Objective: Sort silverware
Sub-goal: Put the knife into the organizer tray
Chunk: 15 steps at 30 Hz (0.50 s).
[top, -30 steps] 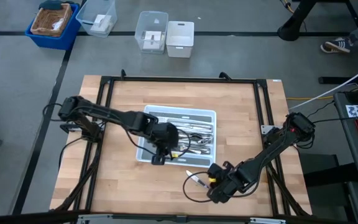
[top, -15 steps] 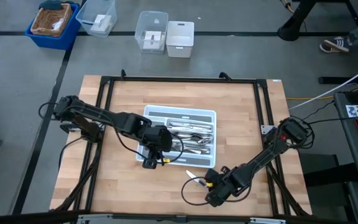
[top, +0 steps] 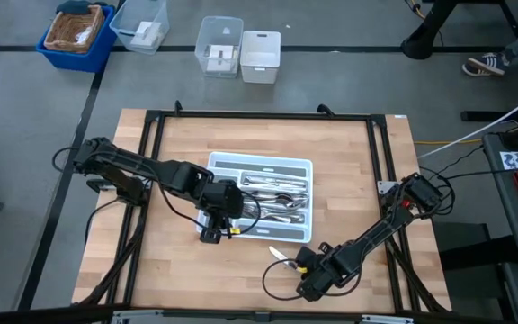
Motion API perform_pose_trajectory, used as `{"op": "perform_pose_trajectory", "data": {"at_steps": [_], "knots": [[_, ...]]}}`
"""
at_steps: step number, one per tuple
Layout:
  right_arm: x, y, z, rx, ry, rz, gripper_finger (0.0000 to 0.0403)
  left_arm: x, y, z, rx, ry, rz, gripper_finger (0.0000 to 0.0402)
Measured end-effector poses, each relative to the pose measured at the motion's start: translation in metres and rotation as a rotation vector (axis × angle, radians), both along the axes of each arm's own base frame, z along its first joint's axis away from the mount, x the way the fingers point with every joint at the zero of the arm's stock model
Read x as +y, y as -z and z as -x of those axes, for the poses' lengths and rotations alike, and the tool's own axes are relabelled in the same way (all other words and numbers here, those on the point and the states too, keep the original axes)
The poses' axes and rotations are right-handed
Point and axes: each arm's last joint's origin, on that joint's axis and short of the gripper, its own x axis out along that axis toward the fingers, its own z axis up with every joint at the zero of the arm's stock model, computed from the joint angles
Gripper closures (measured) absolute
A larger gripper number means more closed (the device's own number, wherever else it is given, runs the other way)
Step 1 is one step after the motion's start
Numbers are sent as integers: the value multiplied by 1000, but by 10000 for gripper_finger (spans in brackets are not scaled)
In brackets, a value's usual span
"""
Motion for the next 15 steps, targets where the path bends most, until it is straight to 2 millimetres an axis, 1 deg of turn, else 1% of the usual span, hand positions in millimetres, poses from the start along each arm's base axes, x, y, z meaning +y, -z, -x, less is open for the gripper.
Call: {"op": "perform_pose_trajectory", "data": {"at_steps": [9, 15], "knots": [[5, -8, -7, -44, -38, 24, 283, 0, 0, 0, 2, 3, -3, 290], [4, -7, -8, -47, -33, 44, 283, 0, 0, 0, 3, 3, -3, 290]]}}
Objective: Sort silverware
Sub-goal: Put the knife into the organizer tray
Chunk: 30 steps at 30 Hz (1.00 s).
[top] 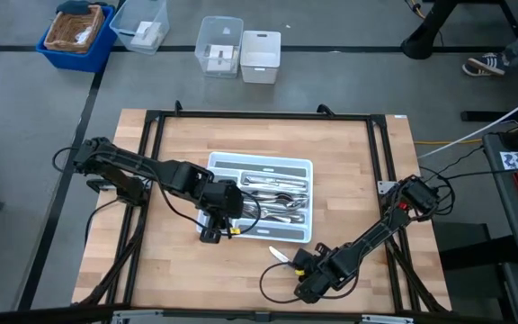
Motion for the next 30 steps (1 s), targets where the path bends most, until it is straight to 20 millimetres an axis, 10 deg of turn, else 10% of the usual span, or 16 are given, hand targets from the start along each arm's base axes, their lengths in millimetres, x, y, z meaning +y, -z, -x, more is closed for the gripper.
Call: {"op": "perform_pose_trajectory", "data": {"at_steps": [30], "knots": [[-13, 20, -5, 156, 53, 0, 362, 1, 2, 4, 47, 22, -24, 290]]}}
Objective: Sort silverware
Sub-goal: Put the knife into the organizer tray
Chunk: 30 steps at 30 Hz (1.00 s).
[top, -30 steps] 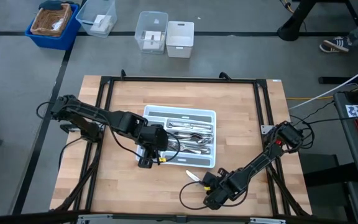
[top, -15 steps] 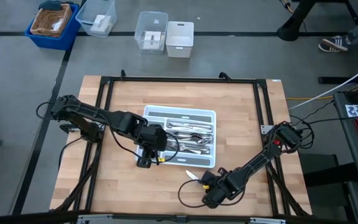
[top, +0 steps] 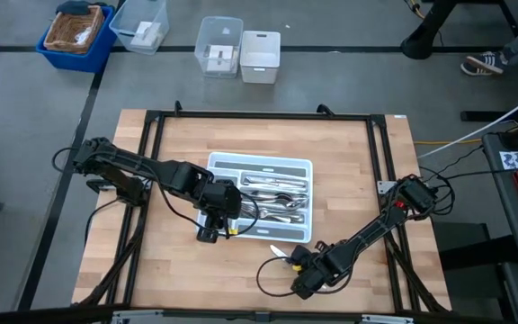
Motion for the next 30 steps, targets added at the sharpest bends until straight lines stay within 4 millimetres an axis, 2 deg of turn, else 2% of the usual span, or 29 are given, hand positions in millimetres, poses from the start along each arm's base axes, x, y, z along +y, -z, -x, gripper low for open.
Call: {"op": "perform_pose_trajectory", "data": {"at_steps": [5, 14, 24, 30], "knots": [[3, -4, -3, 1, -8, -29, 357, 0, 0, 0, 3, 0, -1, 290], [11, -26, -14, 1, -38, 14, 359, 3, -9, 10, -10, 9, -1, 290], [14, -28, -17, -11, -42, -31, 359, 11, -39, 38, -98, -33, 20, 290], [18, -31, -26, -66, -44, -134, 359, 16, -56, 56, -162, -61, 40, 290]]}}
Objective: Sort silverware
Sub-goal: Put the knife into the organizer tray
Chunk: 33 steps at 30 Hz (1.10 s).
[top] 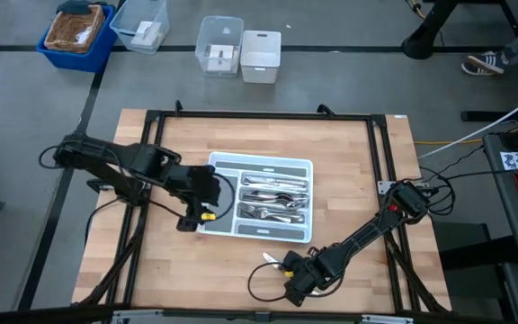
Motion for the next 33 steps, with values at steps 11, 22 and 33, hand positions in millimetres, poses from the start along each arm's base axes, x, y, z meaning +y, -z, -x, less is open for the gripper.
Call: {"op": "perform_pose_trajectory", "data": {"at_steps": [11, 22, 33], "knots": [[-14, -8, -31, -165, -28, -93, 359, 6, -13, 20, -35, -36, 7, 290], [-48, -38, -75, -368, -159, -132, 359, 11, -16, 39, 21, -61, 4, 290], [-122, -99, -99, -252, -354, 80, 359, 25, -39, 78, -118, -141, -28, 290]]}}
